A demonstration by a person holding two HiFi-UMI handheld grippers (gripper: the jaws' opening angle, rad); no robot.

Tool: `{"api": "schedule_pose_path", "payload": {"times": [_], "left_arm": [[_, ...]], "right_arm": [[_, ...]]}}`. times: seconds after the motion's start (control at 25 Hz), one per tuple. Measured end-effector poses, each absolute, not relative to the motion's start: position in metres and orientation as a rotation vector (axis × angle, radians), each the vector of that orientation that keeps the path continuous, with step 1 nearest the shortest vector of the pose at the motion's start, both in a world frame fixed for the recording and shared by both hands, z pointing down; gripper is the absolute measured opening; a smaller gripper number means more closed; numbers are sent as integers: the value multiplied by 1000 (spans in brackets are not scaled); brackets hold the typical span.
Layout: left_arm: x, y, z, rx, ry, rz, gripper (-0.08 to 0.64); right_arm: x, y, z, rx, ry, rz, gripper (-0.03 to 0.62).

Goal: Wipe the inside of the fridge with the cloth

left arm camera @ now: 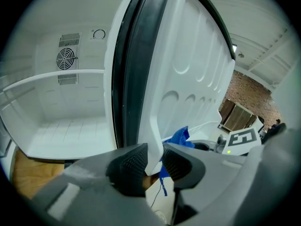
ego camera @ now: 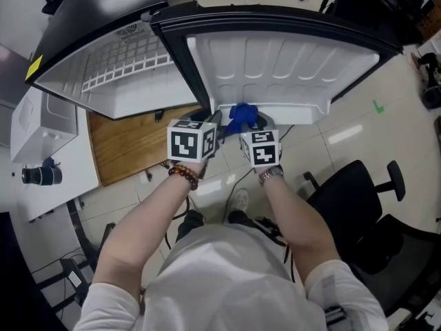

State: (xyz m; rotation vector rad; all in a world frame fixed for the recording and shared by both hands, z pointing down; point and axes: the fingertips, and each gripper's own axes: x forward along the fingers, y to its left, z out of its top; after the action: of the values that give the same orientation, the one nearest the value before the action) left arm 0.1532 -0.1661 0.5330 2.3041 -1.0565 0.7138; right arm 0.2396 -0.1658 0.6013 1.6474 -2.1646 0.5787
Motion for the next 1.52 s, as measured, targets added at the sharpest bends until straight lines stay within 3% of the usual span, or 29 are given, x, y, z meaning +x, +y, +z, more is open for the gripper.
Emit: {"api": "schedule_pose_path", "payload": {"times": [1.08, 1.52], "left_arm": [[151, -164, 533, 2275, -1094, 679, 91], [151, -162, 533, 2272, -1105, 677, 84]], "right_arm": [[403, -134, 606, 1954, -1836, 619, 86], [431, -121, 605, 2060, -1707, 649, 86]]}}
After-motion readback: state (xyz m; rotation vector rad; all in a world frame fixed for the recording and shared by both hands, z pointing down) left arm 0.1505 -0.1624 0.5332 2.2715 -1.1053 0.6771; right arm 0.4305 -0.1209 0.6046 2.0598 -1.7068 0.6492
